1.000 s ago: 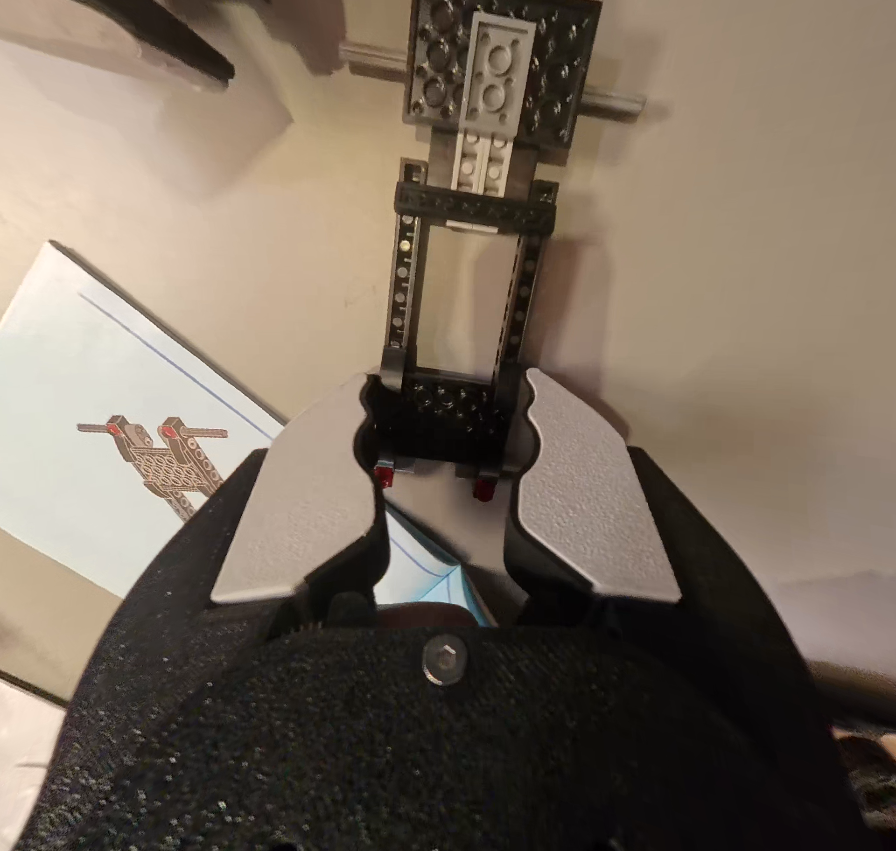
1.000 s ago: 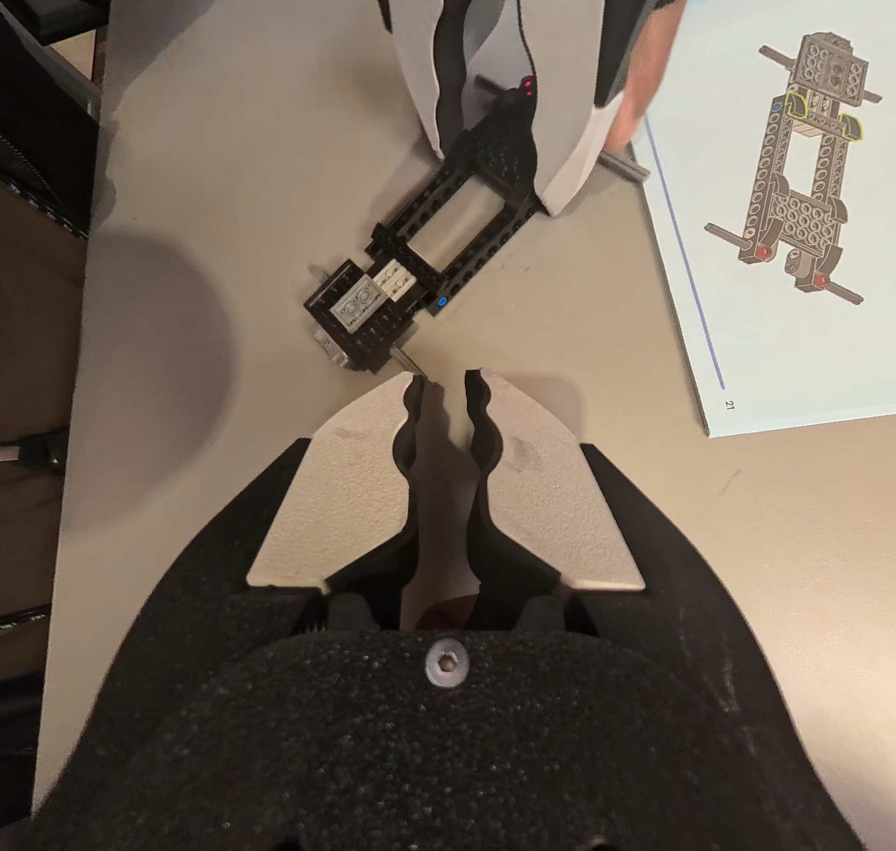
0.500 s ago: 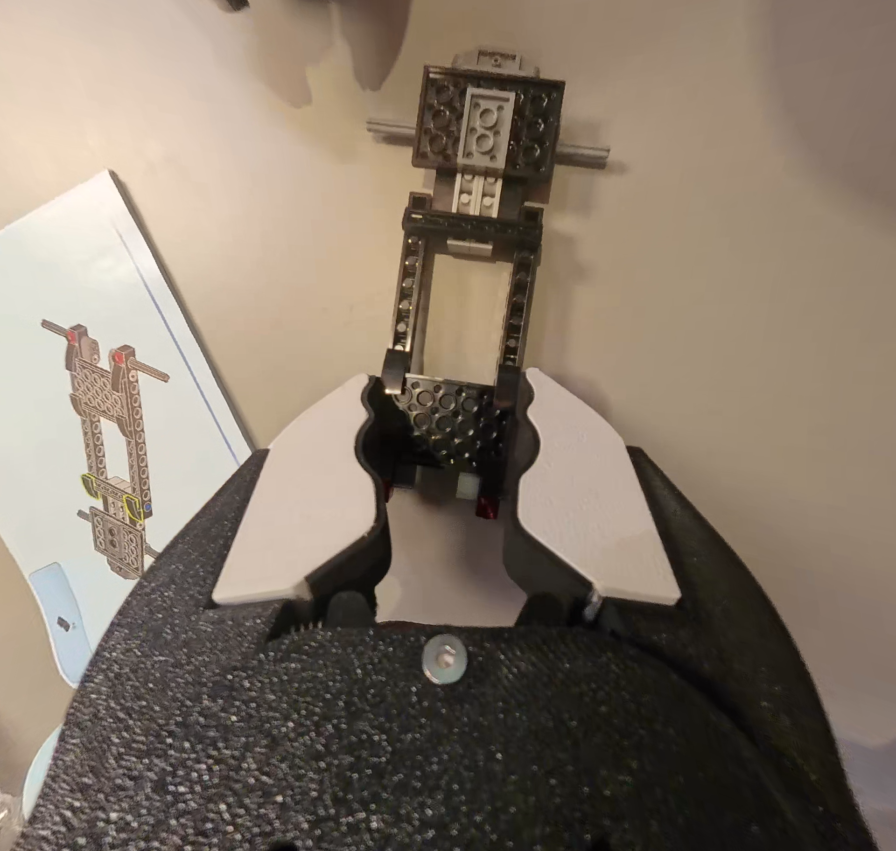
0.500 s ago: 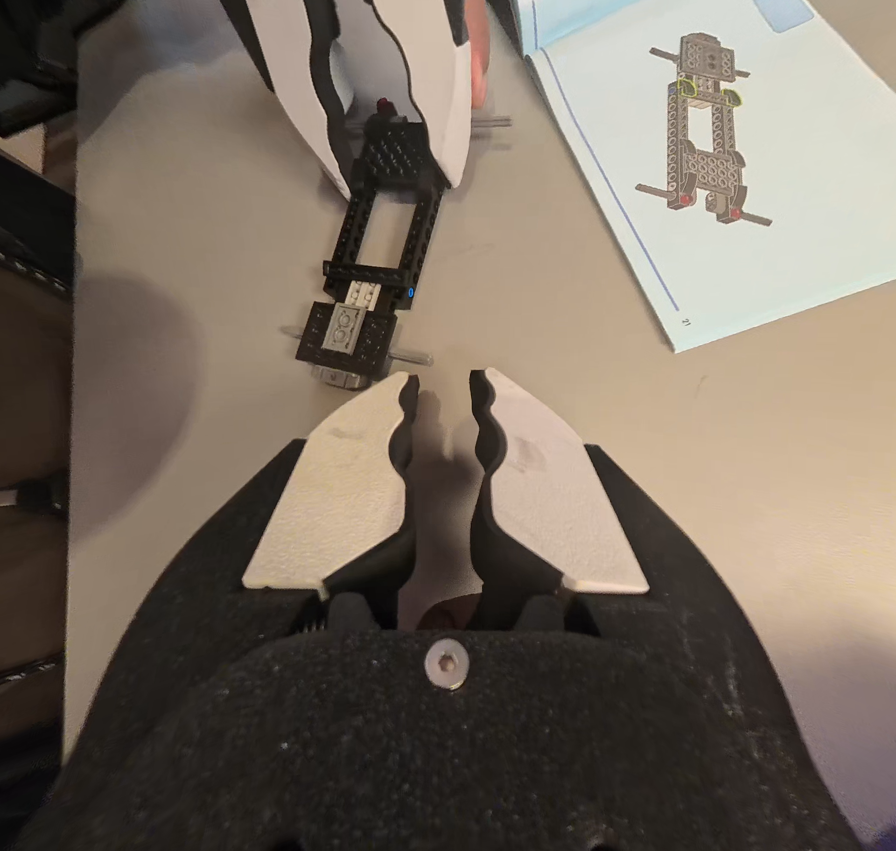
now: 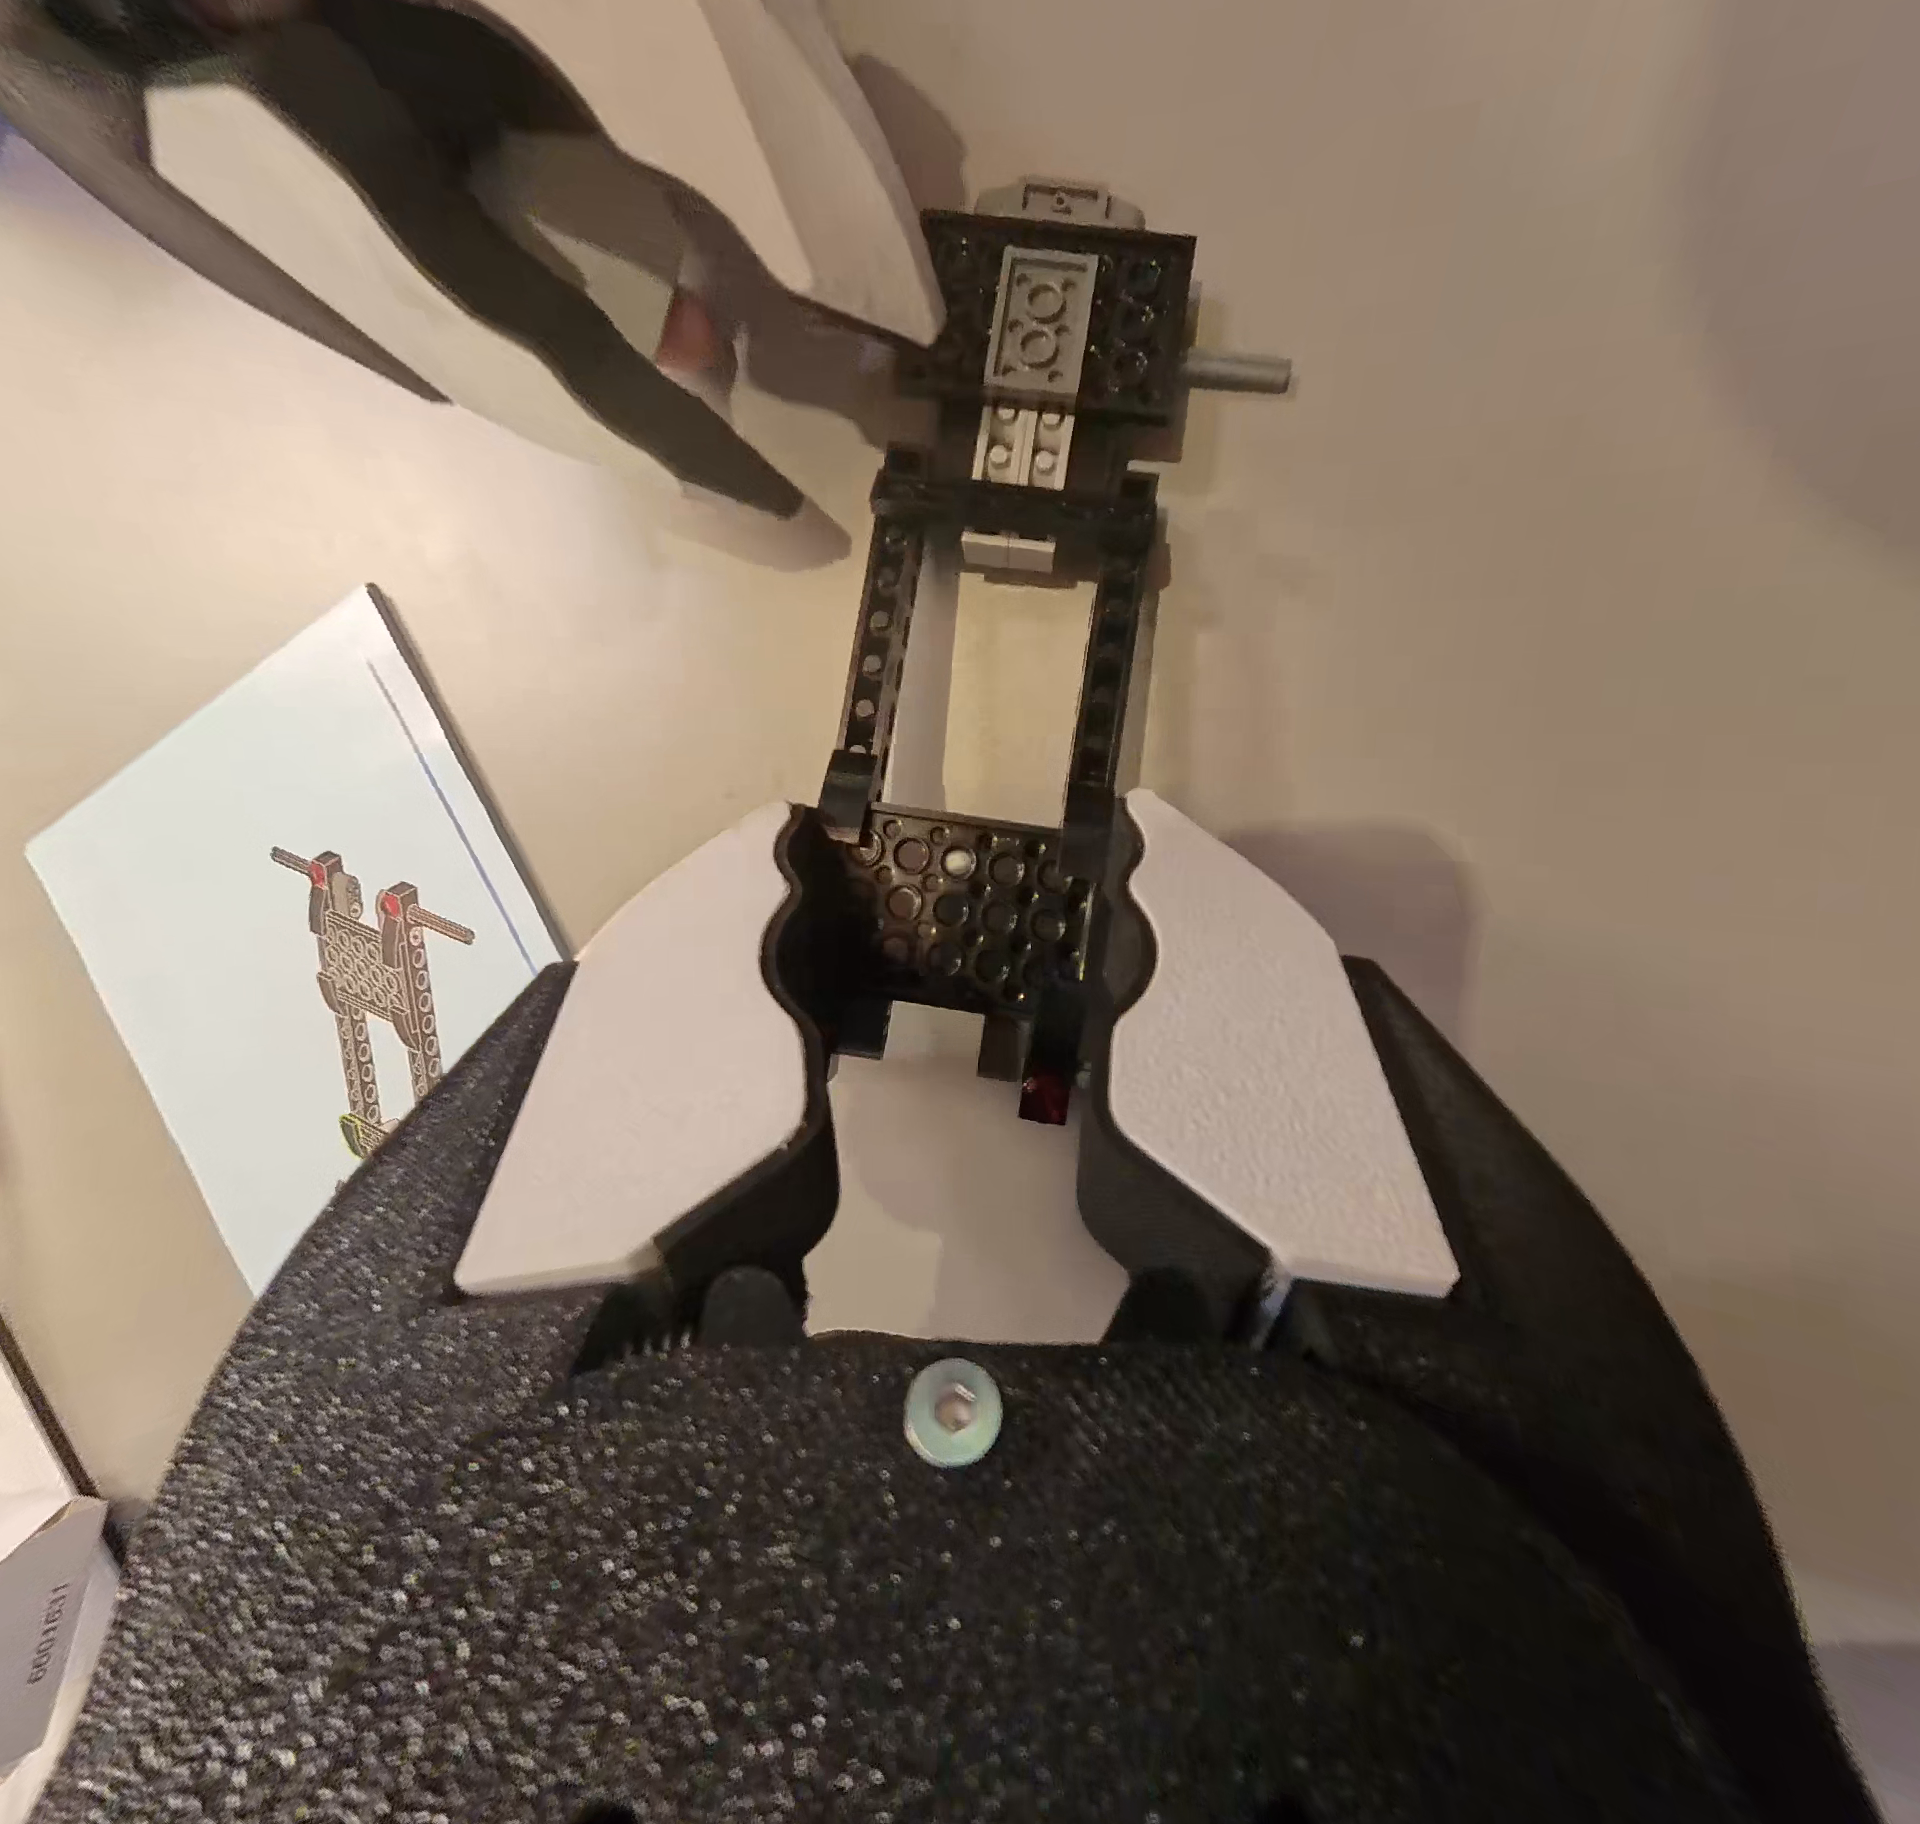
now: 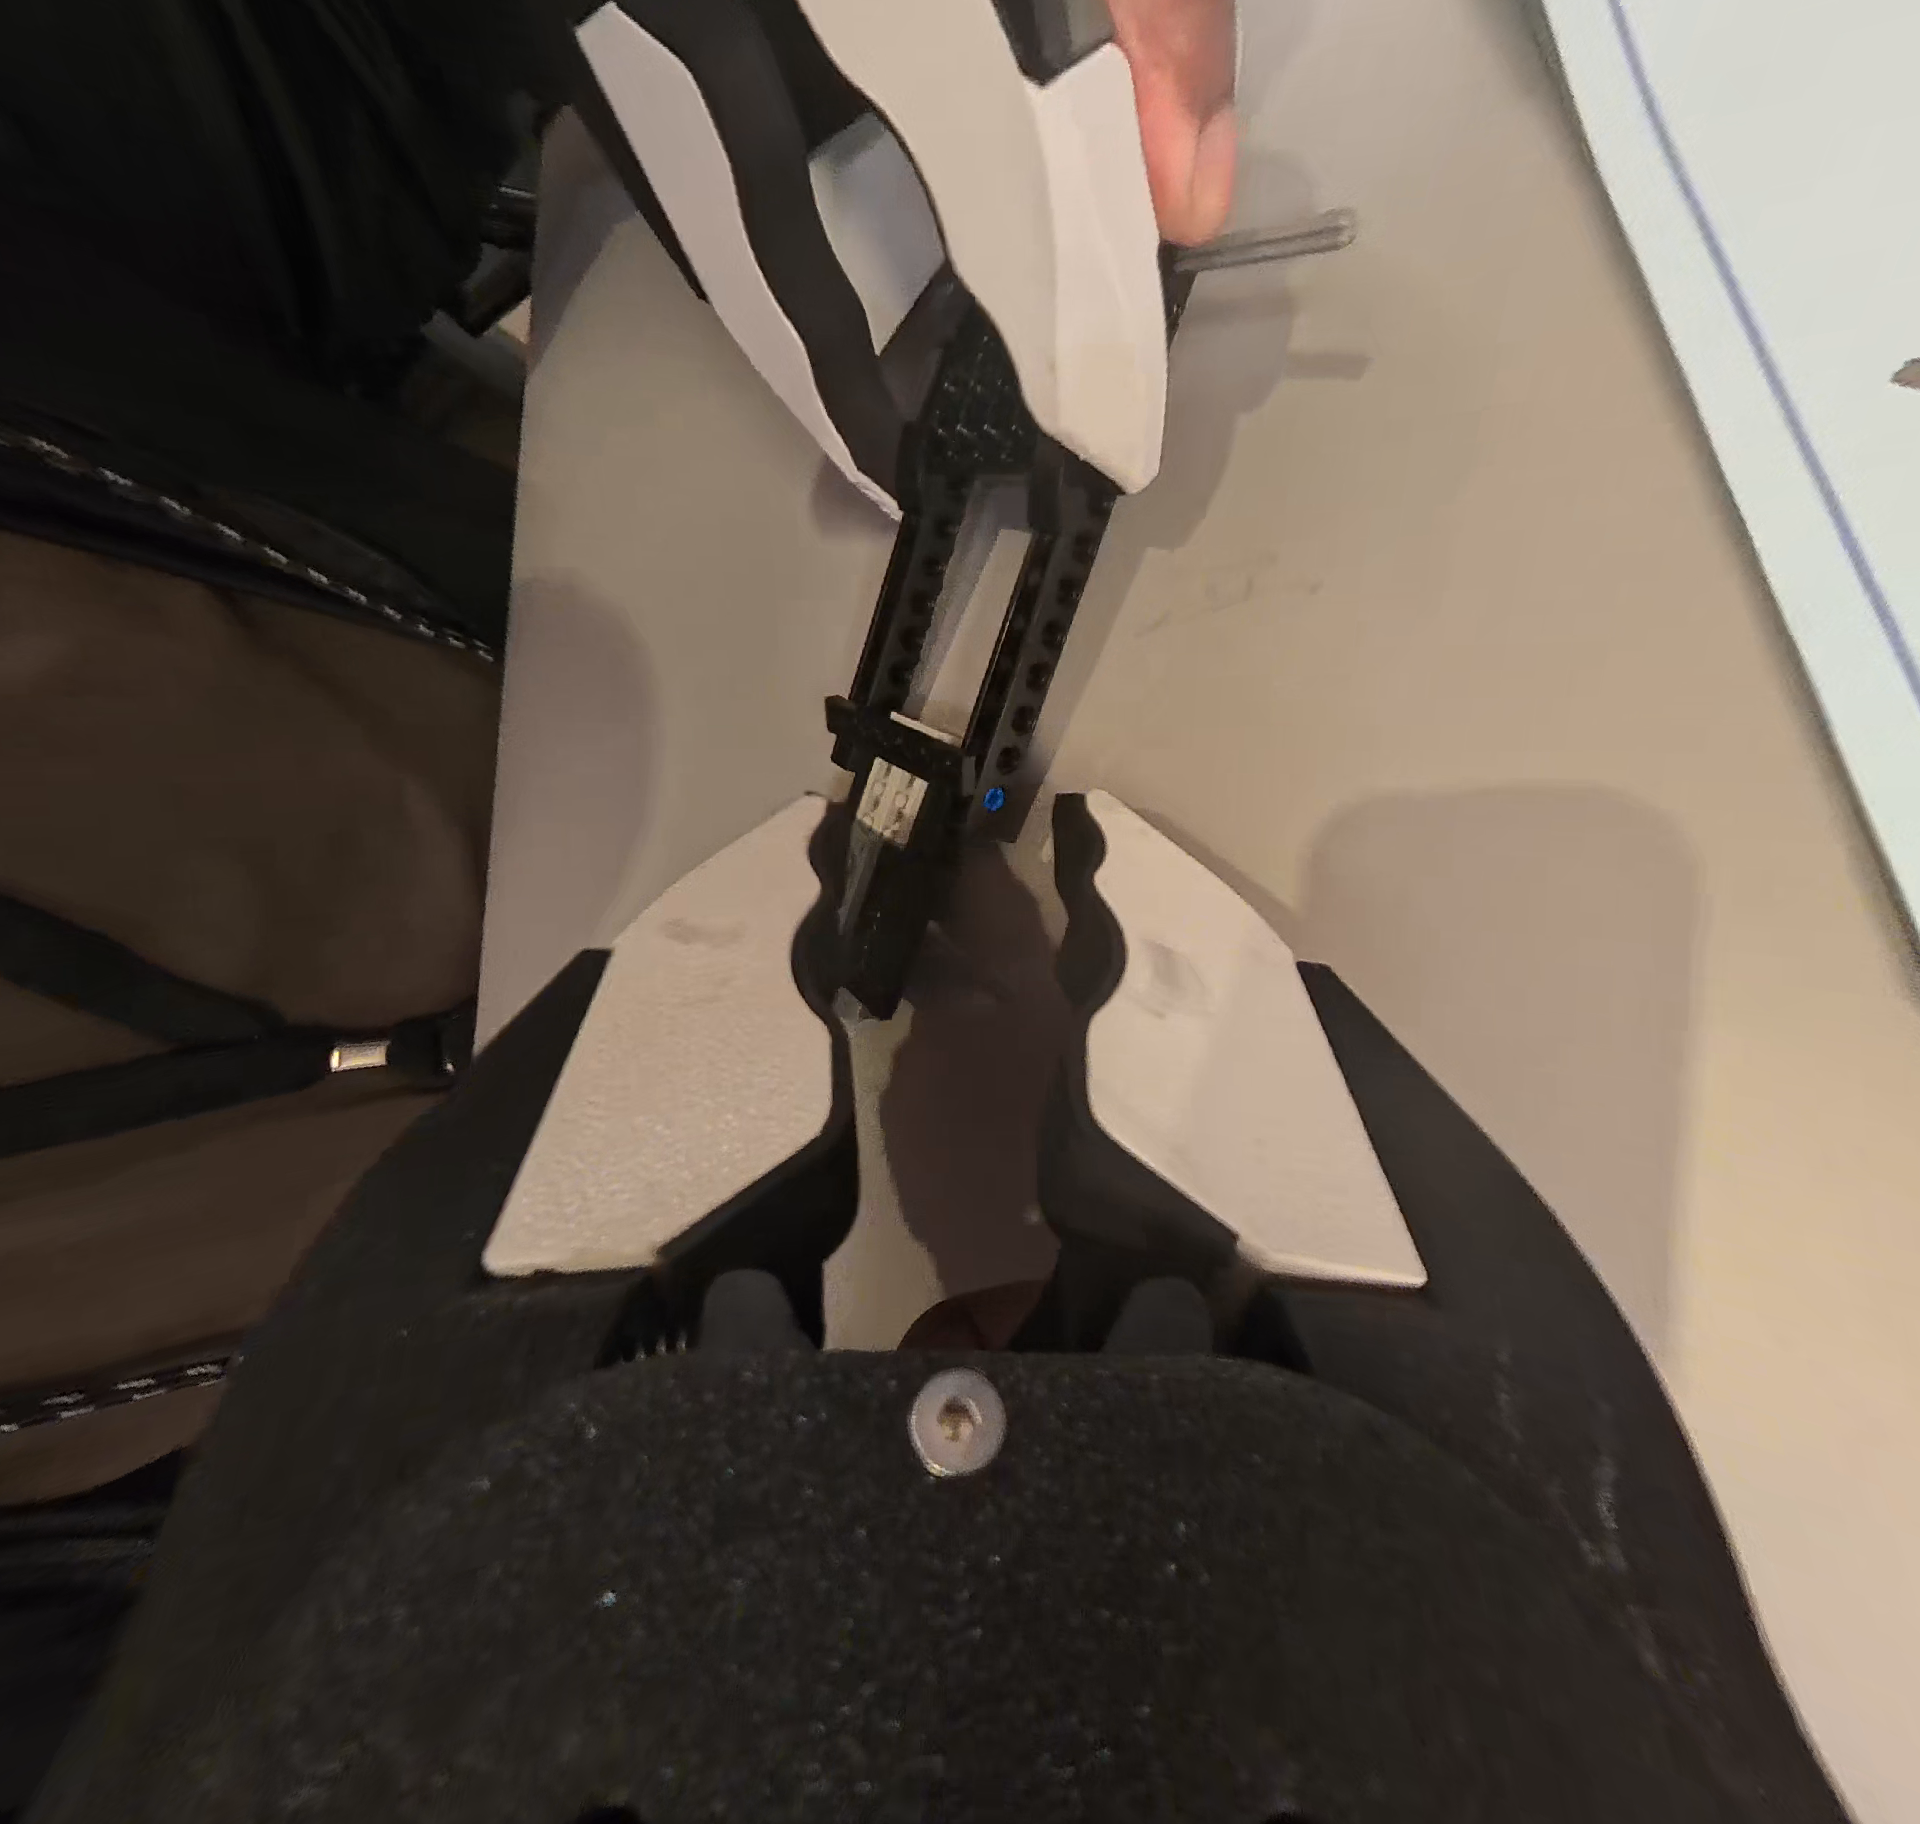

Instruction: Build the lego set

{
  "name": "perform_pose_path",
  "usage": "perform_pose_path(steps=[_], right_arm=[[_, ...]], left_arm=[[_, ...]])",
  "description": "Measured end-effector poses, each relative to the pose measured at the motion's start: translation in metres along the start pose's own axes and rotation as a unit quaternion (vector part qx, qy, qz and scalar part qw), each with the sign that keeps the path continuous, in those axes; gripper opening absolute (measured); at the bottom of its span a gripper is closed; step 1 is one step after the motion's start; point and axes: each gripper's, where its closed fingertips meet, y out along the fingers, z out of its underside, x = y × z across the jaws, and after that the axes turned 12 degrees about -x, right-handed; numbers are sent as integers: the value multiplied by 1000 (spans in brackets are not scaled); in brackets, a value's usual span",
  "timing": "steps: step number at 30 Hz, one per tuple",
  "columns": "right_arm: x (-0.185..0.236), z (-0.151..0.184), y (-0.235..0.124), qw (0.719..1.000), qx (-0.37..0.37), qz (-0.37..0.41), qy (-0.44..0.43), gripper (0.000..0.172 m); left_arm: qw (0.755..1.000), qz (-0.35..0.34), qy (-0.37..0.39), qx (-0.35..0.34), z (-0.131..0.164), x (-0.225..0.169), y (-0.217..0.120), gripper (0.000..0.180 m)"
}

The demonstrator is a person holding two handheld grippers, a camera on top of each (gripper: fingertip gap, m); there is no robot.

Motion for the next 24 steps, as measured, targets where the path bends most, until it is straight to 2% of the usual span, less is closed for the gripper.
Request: perform_pose_path(steps=[14, 24], right_arm=[[6, -1, 15, 998, 24, -56, 32, 23], [10, -5, 14, 996, 0, -60, 71, 19]], left_arm=[[998, -16, 39, -40, -10, 1, -5, 54], [997, -32, 69, -16, -15, 2, -11, 54]])
